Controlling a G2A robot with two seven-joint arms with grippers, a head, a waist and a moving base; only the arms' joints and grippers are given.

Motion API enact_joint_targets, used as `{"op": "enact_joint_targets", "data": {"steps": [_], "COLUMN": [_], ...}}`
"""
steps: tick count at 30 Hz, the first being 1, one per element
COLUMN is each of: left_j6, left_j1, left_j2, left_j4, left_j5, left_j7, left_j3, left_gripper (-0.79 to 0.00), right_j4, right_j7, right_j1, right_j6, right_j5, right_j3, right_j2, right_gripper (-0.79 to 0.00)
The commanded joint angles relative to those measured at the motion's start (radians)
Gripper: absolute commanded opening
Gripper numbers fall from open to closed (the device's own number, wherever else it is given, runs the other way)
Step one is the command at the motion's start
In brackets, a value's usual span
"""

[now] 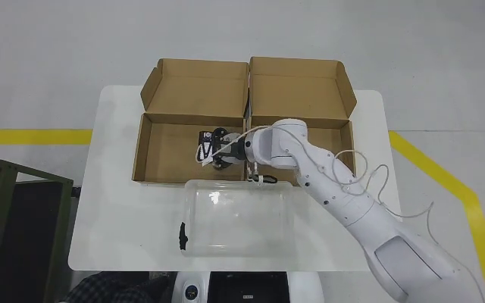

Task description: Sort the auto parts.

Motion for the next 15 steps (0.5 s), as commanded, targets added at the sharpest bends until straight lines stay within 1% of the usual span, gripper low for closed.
{"op": "enact_joint_targets", "data": {"steps": [1,4,9,12,15], "left_j6": [0.000,0.000,0.000,0.000,0.000], "left_j1": [0.000,0.000,0.000,0.000,0.000], "left_j2": [0.000,0.000,0.000,0.000,0.000], "left_j4": [0.000,0.000,0.000,0.000,0.000], "left_j5": [0.000,0.000,0.000,0.000,0.000], "left_j7": [0.000,0.000,0.000,0.000,0.000], "left_j3": [0.000,0.000,0.000,0.000,0.000], "left_gripper": [0.000,0.000,0.000,0.000,0.000], "right_j4": [-0.049,-0.130,-0.270,-0.344,-0.411], "right_j7": [0.006,0.021,0.052,0.061,0.065], "right_j1": [-0.025,-0.078,-0.195,-0.270,-0.344], "right_j6": [0.000,0.004,0.004,-0.014,-0.023], "right_j5": [-0.004,-0.013,-0.029,-0.039,-0.050], "right_j3": [0.031,0.079,0.169,0.226,0.287], "right_j2": [0.012,0.032,0.068,0.090,0.111], "right_gripper": [-0.462,-0.459,-0.446,-0.409,-0.400]}}
